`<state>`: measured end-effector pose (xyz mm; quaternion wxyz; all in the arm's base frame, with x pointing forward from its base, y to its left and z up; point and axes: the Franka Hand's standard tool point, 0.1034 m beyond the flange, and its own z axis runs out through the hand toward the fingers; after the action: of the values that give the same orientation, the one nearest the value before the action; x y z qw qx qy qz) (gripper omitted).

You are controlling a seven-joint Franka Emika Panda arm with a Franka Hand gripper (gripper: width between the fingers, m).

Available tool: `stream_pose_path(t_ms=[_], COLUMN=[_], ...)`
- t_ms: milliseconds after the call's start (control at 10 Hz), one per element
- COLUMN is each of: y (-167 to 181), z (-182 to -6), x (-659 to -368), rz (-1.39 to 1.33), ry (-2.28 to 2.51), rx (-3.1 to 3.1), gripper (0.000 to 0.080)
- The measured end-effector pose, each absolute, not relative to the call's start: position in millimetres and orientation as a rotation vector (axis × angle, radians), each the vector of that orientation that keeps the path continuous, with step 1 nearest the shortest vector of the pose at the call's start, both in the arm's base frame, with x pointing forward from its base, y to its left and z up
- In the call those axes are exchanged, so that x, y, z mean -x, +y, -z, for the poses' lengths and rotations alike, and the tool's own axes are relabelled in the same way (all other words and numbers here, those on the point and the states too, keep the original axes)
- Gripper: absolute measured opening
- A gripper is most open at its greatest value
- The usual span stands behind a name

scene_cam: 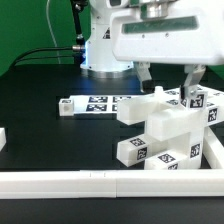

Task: Assemble chair

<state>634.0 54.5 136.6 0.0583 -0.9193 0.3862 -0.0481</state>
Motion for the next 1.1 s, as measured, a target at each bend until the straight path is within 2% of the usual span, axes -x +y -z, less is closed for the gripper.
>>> stream_pose_path(t_ms=[200,600,800,1100], y=[66.2,62.7,80.8,88.4], z=[-138.8,-138.1,-138.4,-121.2], x=[-633.2,-633.4,-630.5,-623.1], rz=[0.102,0.121,0.091,0.054], ry=[0.789,0.445,-0.081,-0.188], rx=[2.940,3.027,3.110,3.109], gripper=[0.0649,0.0649,0.0649,0.0649])
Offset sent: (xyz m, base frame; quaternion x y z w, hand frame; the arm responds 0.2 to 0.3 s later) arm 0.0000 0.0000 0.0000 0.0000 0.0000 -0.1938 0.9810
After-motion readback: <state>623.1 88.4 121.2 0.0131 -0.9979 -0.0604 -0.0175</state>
